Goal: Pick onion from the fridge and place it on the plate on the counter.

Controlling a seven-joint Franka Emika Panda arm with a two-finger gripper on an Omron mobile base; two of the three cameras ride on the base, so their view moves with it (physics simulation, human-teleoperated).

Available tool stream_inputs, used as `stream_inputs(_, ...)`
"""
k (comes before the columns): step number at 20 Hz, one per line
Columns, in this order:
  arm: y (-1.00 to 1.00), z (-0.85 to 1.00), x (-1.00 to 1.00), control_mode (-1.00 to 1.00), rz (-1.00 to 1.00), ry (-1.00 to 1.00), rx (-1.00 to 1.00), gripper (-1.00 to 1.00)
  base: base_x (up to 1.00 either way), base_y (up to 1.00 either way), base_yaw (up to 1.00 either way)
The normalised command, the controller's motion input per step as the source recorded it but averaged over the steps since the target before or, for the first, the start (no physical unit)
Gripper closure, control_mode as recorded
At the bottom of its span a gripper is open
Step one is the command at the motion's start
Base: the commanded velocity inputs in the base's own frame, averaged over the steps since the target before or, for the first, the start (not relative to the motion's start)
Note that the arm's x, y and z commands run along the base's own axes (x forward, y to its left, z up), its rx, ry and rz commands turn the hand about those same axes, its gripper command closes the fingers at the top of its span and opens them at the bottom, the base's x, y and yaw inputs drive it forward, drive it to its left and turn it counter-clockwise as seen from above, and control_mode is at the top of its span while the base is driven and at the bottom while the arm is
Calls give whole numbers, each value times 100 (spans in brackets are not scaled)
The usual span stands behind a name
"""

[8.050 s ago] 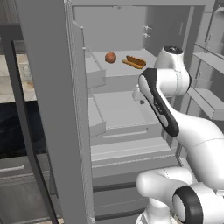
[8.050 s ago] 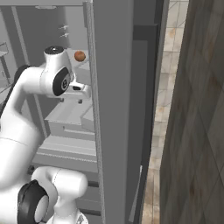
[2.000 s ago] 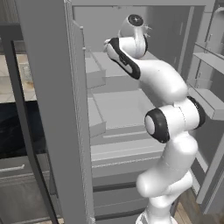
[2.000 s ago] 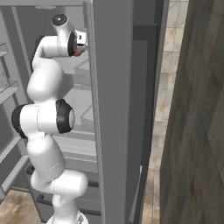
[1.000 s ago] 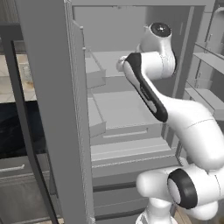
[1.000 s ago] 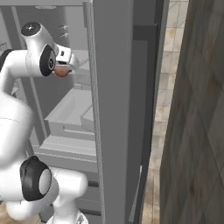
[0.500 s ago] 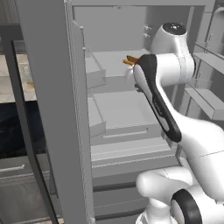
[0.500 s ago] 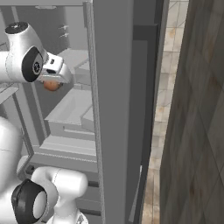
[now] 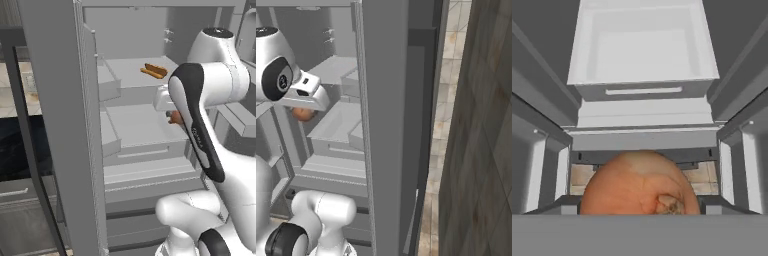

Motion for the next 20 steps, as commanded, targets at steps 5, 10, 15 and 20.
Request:
stream_inputs(5,-12,-32,-98,-100,0,12,2,100,0,0,0)
stream_inputs(10,0,-15,-66,-100,0,11,0,100,0,0,0)
stream_inputs(15,0,-10,-47,-100,0,6,-1,100,0,0,0)
stream_inputs(20,0,-18,-39,-100,0,3,-4,100,0,0,0)
